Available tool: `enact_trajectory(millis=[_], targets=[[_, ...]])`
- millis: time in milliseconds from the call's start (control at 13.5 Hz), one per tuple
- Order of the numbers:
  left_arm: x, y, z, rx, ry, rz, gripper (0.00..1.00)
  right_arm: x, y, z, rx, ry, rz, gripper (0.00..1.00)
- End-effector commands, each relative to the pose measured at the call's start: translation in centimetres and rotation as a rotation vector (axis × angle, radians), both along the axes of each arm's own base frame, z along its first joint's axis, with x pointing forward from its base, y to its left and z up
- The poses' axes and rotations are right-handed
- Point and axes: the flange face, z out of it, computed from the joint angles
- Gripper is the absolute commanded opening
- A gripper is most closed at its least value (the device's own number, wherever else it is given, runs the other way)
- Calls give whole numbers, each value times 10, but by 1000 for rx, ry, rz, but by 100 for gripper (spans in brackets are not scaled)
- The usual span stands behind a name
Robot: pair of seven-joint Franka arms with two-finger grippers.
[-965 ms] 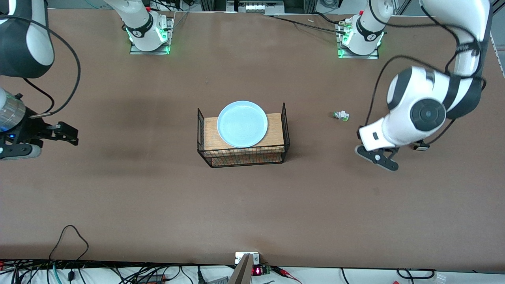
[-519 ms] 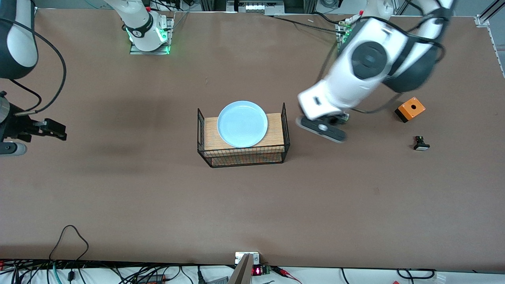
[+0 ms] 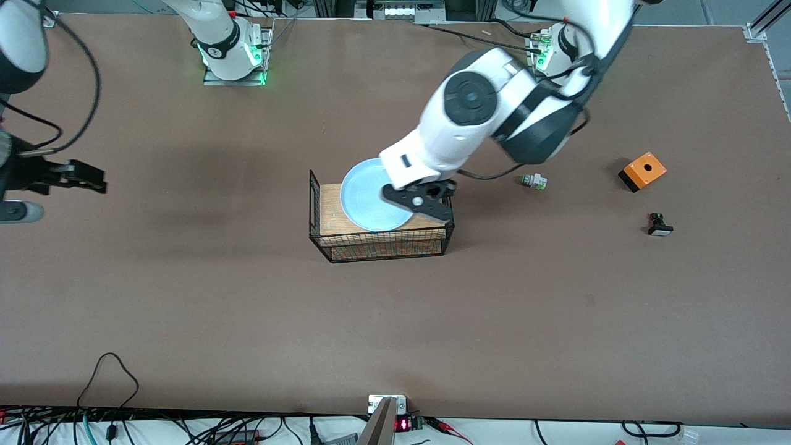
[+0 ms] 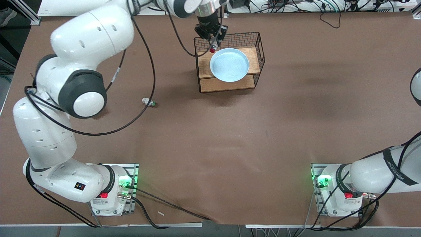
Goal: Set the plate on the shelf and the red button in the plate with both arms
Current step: 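Carry the white button block with the left gripper over the plate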
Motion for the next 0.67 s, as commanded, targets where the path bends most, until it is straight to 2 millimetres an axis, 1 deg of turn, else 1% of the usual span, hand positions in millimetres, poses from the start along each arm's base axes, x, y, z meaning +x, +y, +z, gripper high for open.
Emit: enact_trajectory(millis=[0, 74, 223, 371, 445, 519, 594], targets=[[9, -19, -16, -10, -48, 38, 5, -7, 22, 6, -3, 32, -24, 100], [11, -24, -25, -29, -61, 42, 5, -9, 26, 5, -6, 47, -20, 100], [13, -31, -31, -49, -89, 39, 5, -12, 41, 14, -20, 41, 4, 100], [13, -30, -35, -41, -90, 37, 6, -10, 29, 24, -10, 19, -16, 100], [15, -27, -38, -22, -105, 32, 8, -9, 27, 23, -5, 21, -14, 100], [15, -26, -40, -4, -122, 23, 8, -9, 29, 23, 2, 23, -12, 100], [11, -27, -49, 16, -111, 14, 9, -11, 35, 25, 12, 14, -2, 100]])
